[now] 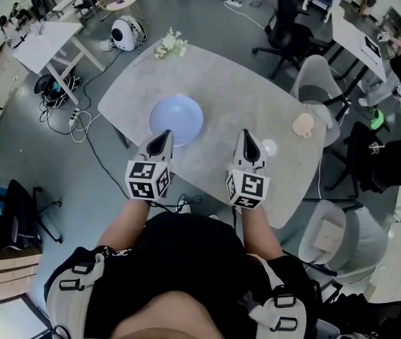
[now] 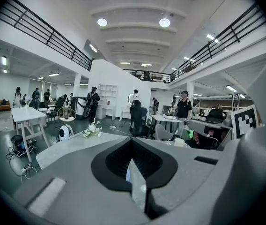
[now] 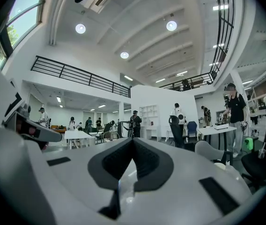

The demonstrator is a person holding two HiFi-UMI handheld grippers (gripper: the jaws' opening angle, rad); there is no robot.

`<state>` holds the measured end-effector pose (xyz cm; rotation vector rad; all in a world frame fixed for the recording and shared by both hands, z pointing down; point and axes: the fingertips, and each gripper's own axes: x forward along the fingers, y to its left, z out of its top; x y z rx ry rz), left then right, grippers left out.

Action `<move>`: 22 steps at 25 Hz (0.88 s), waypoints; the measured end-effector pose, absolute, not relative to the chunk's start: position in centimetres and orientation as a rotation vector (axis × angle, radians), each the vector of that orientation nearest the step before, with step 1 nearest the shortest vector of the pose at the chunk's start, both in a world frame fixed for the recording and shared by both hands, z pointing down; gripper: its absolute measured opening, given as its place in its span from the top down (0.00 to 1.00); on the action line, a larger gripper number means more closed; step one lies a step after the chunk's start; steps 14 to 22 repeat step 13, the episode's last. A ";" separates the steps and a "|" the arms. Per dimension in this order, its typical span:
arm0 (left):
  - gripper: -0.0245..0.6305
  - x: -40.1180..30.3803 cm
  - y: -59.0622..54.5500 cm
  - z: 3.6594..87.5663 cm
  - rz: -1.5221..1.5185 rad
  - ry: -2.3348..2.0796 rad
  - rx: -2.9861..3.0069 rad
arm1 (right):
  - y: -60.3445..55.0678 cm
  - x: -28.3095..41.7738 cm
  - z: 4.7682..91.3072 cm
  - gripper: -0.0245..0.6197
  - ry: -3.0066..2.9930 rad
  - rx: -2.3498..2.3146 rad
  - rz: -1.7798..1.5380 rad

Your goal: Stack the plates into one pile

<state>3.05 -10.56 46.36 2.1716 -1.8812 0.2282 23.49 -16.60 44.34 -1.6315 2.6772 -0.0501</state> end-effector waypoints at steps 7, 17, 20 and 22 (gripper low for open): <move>0.96 3.9 -10.5 46.4 0.238 -1.869 2.180 | -16.4 23.6 44.3 0.95 2.684 -1.614 -0.050; 0.96 4.4 -10.6 46.8 0.252 -1.855 2.180 | -16.6 23.8 44.7 0.95 2.686 -1.613 -0.077; 0.96 4.4 -10.6 46.8 0.252 -1.855 2.180 | -16.6 23.8 44.7 0.95 2.686 -1.613 -0.077; 0.96 4.4 -10.6 46.8 0.252 -1.855 2.180 | -16.6 23.8 44.7 0.95 2.686 -1.613 -0.077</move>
